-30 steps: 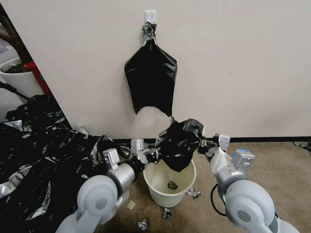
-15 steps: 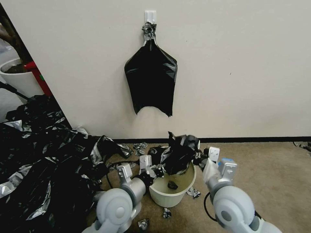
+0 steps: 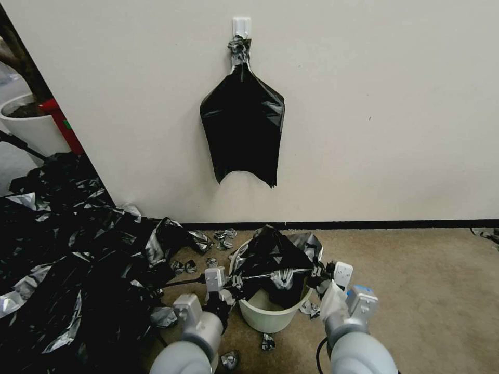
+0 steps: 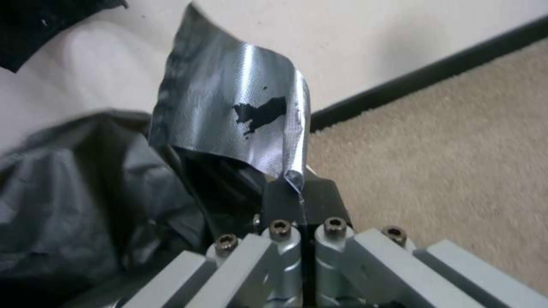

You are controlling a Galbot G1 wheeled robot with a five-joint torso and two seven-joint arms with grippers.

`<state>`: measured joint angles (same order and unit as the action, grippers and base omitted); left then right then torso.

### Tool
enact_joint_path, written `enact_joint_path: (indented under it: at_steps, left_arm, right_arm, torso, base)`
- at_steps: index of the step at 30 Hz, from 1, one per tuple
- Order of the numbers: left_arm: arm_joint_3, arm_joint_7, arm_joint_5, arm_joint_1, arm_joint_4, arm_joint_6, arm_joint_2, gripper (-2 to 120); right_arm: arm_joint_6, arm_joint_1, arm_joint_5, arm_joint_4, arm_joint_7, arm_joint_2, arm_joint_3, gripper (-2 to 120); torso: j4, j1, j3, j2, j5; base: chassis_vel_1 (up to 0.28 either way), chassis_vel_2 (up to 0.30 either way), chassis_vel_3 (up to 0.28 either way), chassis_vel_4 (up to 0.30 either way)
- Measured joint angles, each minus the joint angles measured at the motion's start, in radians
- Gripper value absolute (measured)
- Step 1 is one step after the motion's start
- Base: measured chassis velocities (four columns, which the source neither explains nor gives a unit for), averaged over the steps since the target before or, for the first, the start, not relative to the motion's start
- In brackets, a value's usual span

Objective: Place a trash bag onto the trash bin.

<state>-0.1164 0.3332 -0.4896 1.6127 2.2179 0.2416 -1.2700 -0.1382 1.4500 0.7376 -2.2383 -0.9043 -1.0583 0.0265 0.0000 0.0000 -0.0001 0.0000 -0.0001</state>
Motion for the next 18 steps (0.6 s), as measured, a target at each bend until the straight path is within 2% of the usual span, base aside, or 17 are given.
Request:
enact_joint_path:
  at_steps: [2,8,11,12,15,16,17,18]
  left_arm:
    - [0.014,0.014,0.053,0.017,0.004,-0.035,0.011,0]
    - [0.035,0.054,0.091,0.045,0.035,-0.033,0.045,0]
    - [0.032,0.074,0.060,0.037,0.070,0.069,0.091,0]
    - [0.032,0.074,0.060,0.037,0.070,0.069,0.091,0]
    - [0.009,0.075,-0.009,0.012,0.093,0.185,0.122,0]
    - [-0.012,0.073,-0.065,-0.007,0.110,0.289,0.146,0]
    - [-0.012,0.073,-0.065,-0.007,0.110,0.289,0.146,0]
    - [-0.023,0.072,-0.092,-0.021,0.119,0.342,0.161,0]
  right_arm:
    - [0.007,0.004,-0.015,-0.004,-0.034,-0.001,0.021,0]
    - [-0.039,0.017,-0.016,-0.024,-0.082,0.025,0.051,0]
    - [-0.146,0.014,0.016,-0.059,-0.097,0.074,0.067,0]
    - [-0.146,0.014,0.016,-0.059,-0.097,0.074,0.067,0]
    - [-0.237,-0.001,0.049,-0.080,-0.092,0.104,0.063,0]
    - [-0.294,-0.013,0.085,-0.093,-0.087,0.123,0.051,0]
    - [-0.294,-0.013,0.085,-0.093,-0.087,0.123,0.051,0]
    - [-0.323,-0.019,0.110,-0.102,-0.086,0.134,0.042,0]
  torso:
    - [0.0000,0.000,0.000,0.000,0.0000]
    - [0.0000,0.000,0.000,0.000,0.0000]
    - [0.0000,0.000,0.000,0.000,0.0000]
    - [0.0000,0.000,0.000,0.000,0.0000]
    - [0.0000,0.000,0.000,0.000,0.0000]
    - [0.0001,0.000,0.000,0.000,0.0000]
    - [0.0001,0.000,0.000,0.000,0.0000]
    - [0.0000,0.000,0.000,0.000,0.0000]
  base:
    - [0.000,0.000,0.000,0.000]
    - [0.000,0.000,0.000,0.000]
    - [0.000,0.000,0.000,0.000]
    - [0.000,0.000,0.000,0.000]
    - [0.000,0.000,0.000,0.000]
    - [0.000,0.000,0.000,0.000]
    - [0.000,0.000,0.000,0.000]
    - [0.000,0.000,0.000,0.000]
